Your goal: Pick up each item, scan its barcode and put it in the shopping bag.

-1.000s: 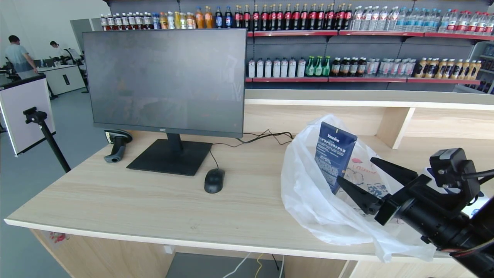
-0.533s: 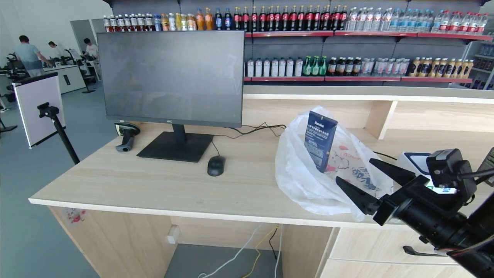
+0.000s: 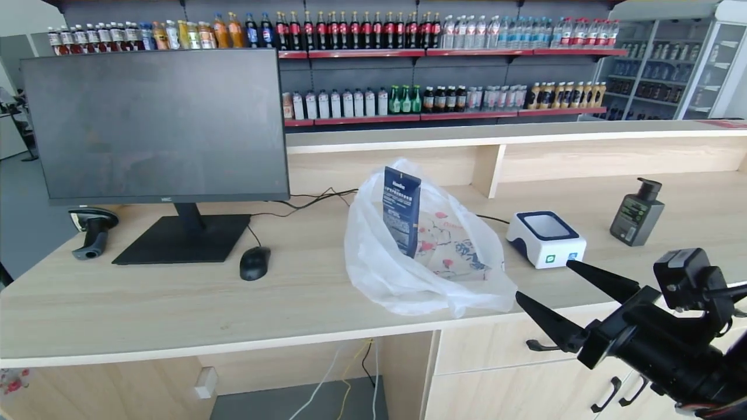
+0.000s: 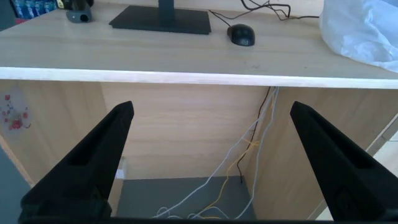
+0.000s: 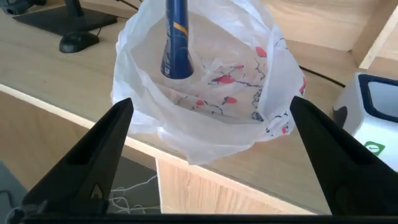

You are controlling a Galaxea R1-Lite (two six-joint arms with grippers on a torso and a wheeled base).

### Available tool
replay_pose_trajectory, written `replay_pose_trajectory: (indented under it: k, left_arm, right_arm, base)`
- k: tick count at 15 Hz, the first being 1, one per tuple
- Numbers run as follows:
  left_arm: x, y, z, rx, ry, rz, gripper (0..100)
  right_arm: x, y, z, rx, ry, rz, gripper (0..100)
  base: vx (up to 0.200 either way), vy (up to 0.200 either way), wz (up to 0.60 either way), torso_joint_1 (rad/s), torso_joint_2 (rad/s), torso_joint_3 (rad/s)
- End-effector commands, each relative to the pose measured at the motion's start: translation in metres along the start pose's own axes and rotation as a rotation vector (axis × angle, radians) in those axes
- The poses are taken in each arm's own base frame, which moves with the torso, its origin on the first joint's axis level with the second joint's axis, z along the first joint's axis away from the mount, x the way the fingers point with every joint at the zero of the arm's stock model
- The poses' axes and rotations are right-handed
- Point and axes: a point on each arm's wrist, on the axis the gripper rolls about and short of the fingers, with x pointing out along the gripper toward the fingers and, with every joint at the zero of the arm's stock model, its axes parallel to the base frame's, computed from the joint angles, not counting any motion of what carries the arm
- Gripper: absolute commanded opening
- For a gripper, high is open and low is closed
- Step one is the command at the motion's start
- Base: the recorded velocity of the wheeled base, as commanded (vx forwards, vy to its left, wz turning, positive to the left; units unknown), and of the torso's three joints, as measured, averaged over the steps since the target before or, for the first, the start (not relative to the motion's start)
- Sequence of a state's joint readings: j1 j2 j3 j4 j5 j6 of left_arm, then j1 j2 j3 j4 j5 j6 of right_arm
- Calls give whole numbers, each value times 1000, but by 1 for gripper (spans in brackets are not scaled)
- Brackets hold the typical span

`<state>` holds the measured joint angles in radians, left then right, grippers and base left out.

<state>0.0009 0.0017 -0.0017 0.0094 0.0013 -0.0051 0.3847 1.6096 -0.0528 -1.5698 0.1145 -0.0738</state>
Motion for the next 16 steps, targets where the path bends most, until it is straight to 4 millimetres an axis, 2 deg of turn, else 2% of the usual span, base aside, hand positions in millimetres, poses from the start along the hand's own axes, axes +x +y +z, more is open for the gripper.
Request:
replay_pose_trajectory:
  k: [1, 12, 15, 16]
  left_arm:
    - [0, 0, 0, -1, 0, 1, 100]
    - [0, 0, 0, -1, 1, 1, 100]
    - [0, 0, 0, -1, 1, 1, 100]
    - [0, 0, 0, -1, 1, 1, 100]
  right_arm:
    - [-5, 1, 1, 1, -4, 1, 100]
    - [3, 0, 1, -17, -7, 0, 100]
    - [2, 0, 0, -23, -2, 1, 100]
    - [2, 0, 0, -23, -1, 1, 100]
  base:
    - [0, -200, 0, 2, -2, 7]
    - [0, -200, 0, 4, 5, 2]
    - [0, -200, 600, 2, 4, 2]
    - [0, -200, 0, 2, -2, 2]
